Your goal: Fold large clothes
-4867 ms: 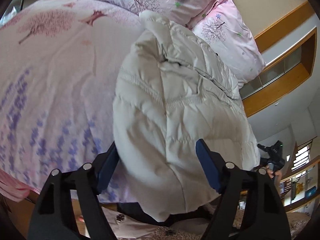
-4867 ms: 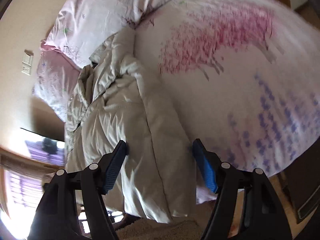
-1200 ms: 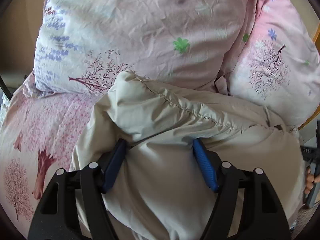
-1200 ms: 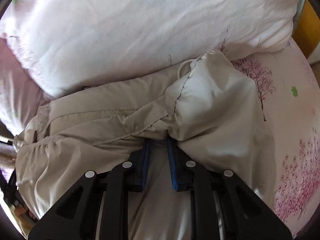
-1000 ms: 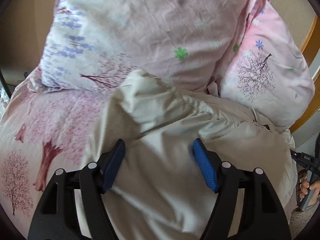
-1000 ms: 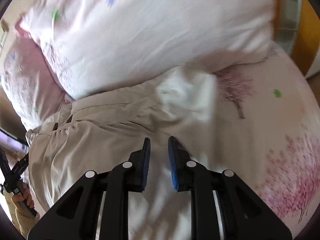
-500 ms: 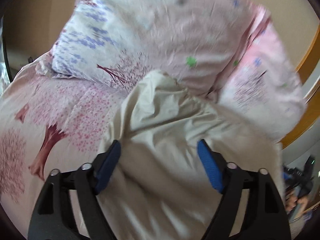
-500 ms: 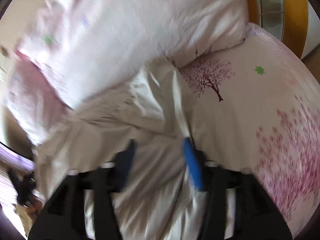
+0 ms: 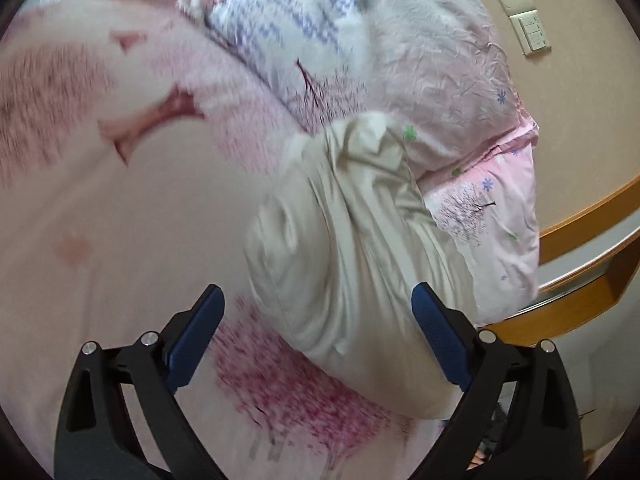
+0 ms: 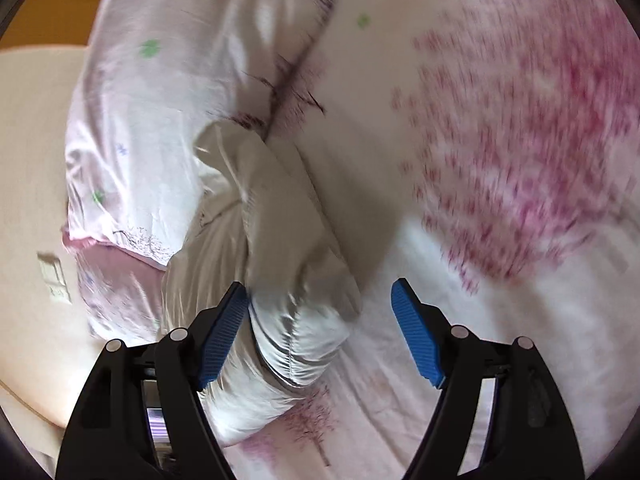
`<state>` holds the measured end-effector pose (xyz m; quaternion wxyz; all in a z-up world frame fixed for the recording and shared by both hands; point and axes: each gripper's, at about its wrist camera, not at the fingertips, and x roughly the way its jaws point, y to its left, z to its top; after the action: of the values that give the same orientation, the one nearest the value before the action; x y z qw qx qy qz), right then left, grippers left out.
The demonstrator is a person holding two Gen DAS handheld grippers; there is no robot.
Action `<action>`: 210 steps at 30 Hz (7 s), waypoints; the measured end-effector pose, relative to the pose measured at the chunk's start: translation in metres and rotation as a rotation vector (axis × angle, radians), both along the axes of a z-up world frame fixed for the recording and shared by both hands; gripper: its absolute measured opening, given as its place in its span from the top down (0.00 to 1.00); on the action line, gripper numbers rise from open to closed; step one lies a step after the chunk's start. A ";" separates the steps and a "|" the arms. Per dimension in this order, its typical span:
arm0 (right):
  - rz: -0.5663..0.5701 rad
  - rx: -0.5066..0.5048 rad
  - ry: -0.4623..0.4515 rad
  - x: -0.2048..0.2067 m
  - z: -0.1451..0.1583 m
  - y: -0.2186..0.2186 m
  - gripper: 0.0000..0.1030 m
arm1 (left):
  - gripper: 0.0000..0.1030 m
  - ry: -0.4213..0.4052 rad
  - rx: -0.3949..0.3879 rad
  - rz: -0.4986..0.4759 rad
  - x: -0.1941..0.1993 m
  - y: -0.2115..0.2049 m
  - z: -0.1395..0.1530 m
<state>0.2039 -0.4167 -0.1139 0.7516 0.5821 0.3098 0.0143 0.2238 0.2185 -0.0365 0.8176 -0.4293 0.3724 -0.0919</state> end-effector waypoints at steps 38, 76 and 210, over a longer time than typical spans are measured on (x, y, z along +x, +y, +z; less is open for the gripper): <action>0.165 -0.210 -0.182 -0.055 0.033 0.083 0.76 | 0.77 -0.087 -0.161 0.041 -0.064 0.027 -0.005; 0.544 -1.037 -0.296 -0.039 0.111 0.326 0.72 | 0.36 -0.086 -0.040 0.142 -0.138 0.043 -0.025; 0.406 -0.634 -0.137 -0.059 0.099 0.035 0.88 | 0.16 -0.401 0.885 -0.473 -0.064 -0.312 0.105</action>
<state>0.1448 -0.3813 -0.0149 0.8952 0.2454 0.3569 0.1051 0.1601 -0.0931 0.0690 0.9323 0.0776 0.2989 -0.1881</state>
